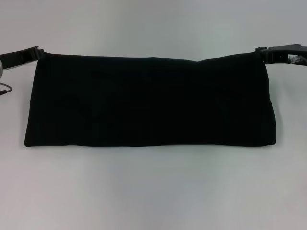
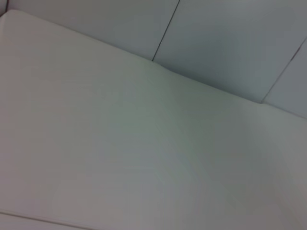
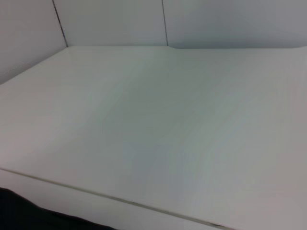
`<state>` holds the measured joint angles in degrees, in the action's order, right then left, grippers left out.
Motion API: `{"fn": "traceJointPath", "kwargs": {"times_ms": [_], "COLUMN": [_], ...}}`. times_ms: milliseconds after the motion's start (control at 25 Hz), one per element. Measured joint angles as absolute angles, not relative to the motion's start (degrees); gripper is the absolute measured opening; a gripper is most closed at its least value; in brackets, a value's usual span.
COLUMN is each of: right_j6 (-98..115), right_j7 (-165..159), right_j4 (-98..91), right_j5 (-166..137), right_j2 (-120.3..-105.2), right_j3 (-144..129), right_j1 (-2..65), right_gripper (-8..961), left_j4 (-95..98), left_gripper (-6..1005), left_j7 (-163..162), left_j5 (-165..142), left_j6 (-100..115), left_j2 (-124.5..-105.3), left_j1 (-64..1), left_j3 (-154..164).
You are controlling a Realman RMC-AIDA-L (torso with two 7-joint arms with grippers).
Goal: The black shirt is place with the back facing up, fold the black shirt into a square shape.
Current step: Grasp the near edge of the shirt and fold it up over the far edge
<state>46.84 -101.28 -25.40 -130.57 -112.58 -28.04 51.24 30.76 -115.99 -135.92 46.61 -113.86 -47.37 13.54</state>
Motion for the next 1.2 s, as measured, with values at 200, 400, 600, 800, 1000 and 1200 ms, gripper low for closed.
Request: {"fn": "traceJointPath", "kwargs": {"times_ms": [200,400,600,800,1000,1200], "right_j6": [45.61,45.15,45.4,45.11,44.87,44.11], "right_j7": [-101.85,-102.04,-102.04,-102.04,-102.04,-101.76], "right_j4": [-25.14,-25.44,-25.6,-25.38,-25.11,-24.54], "right_j5": [-130.54,-130.54,-130.52,-130.56,-130.63,-130.81], "right_j2": [-112.51,-112.42,-112.01,-111.93,-111.99,-112.24], "right_j3": [-29.41,-30.27,-30.27,-30.25,-30.32,-30.32], "right_j1": [51.71,52.2,53.08,53.56,53.62,53.61], "right_gripper": [3,3,3,4,4,4], "left_j4": [30.77,30.77,30.77,30.74,30.36,30.03], "left_gripper": [29,33,36,40,44,48], "left_j7": [-115.51,-115.21,-114.65,-114.47,-113.98,-113.29], "left_j5": [-135.04,-133.9,-132.37,-132.22,-132.19,-132.05], "left_j6": [45.89,45.74,46.09,45.91,45.71,45.3], "left_j2": [-113.99,-114.0,-113.89,-113.83,-113.93,-114.23], "left_j1": [-47.37,-47.37,-47.37,-47.37,-47.37,-47.37], "left_j3": [13.54,13.54,13.53,13.59,13.62,13.62]}}
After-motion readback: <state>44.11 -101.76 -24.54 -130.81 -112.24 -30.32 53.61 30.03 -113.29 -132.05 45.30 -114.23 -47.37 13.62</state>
